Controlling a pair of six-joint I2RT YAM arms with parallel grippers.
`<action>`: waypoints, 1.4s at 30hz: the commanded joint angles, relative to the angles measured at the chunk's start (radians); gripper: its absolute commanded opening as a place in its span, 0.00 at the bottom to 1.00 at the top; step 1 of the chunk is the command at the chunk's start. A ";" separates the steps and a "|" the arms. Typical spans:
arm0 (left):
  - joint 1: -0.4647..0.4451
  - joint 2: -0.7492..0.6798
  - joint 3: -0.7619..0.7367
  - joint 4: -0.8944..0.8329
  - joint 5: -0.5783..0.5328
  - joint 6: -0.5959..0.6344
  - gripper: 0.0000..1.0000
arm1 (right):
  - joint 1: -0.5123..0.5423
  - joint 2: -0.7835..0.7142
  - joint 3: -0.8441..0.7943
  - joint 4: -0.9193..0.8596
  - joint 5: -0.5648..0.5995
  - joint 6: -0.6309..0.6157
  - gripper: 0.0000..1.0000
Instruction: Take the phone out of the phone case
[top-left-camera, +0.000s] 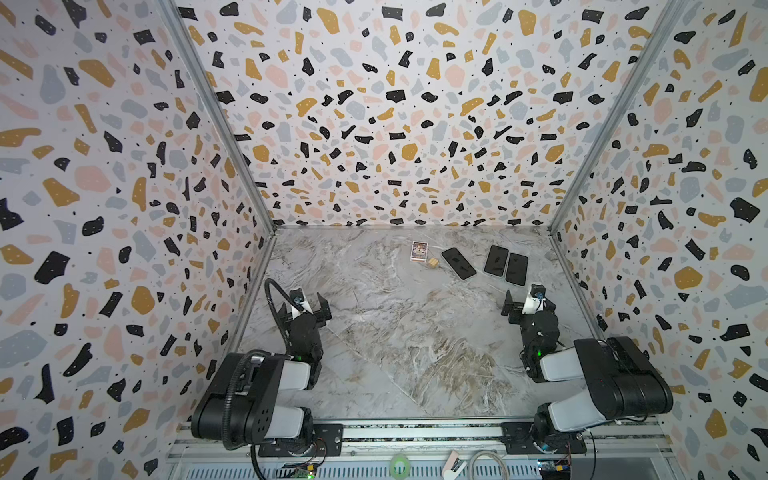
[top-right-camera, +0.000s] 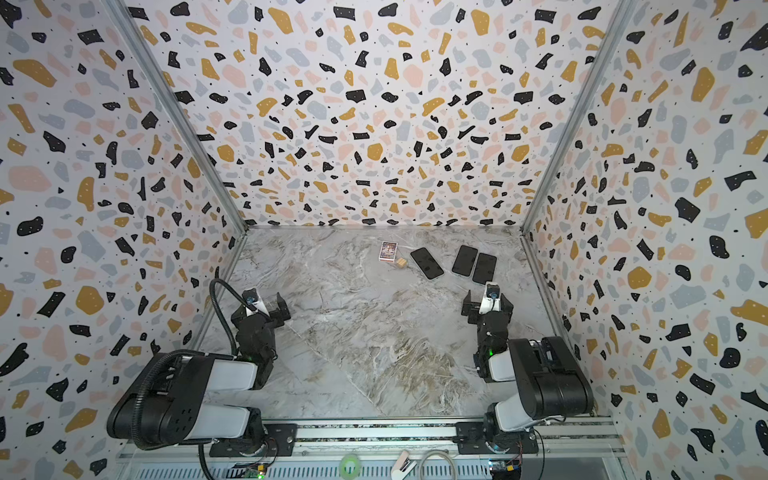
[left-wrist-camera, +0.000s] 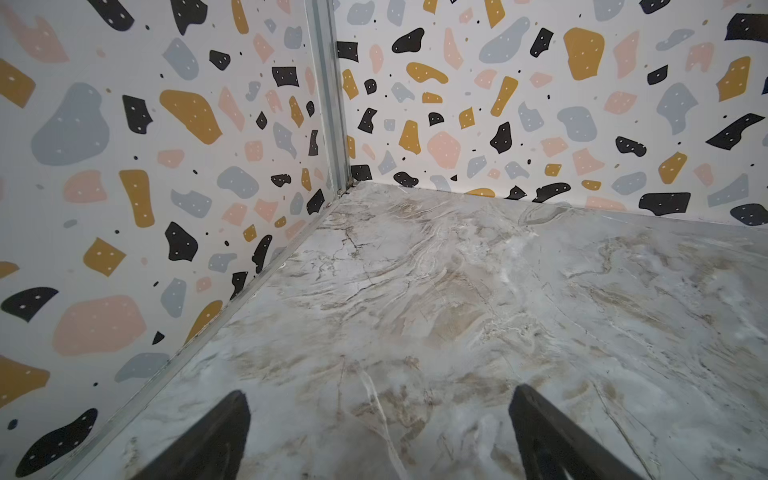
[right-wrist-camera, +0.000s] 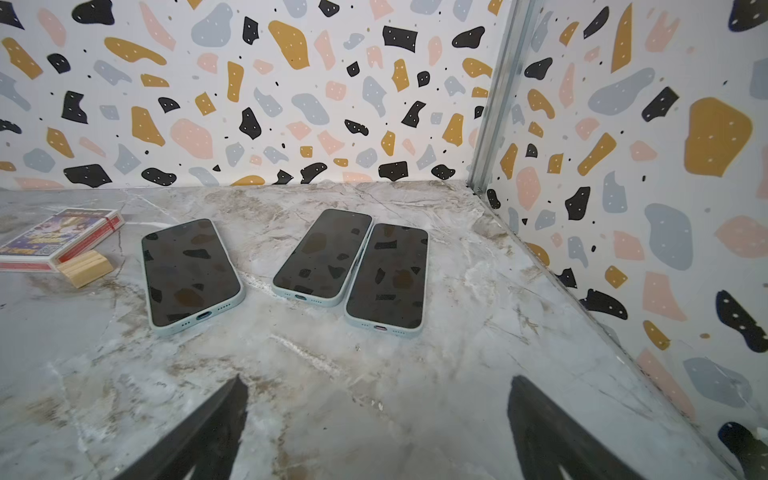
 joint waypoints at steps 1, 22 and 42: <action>-0.004 -0.007 -0.004 0.054 -0.011 0.000 1.00 | 0.005 -0.006 0.000 0.013 0.002 -0.007 0.99; -0.003 -0.011 0.010 0.028 0.042 0.021 1.00 | 0.003 -0.008 -0.003 0.020 -0.022 -0.012 0.99; -0.004 -0.027 0.002 0.029 0.046 0.021 1.00 | 0.033 -0.062 -0.021 0.010 -0.011 -0.049 0.99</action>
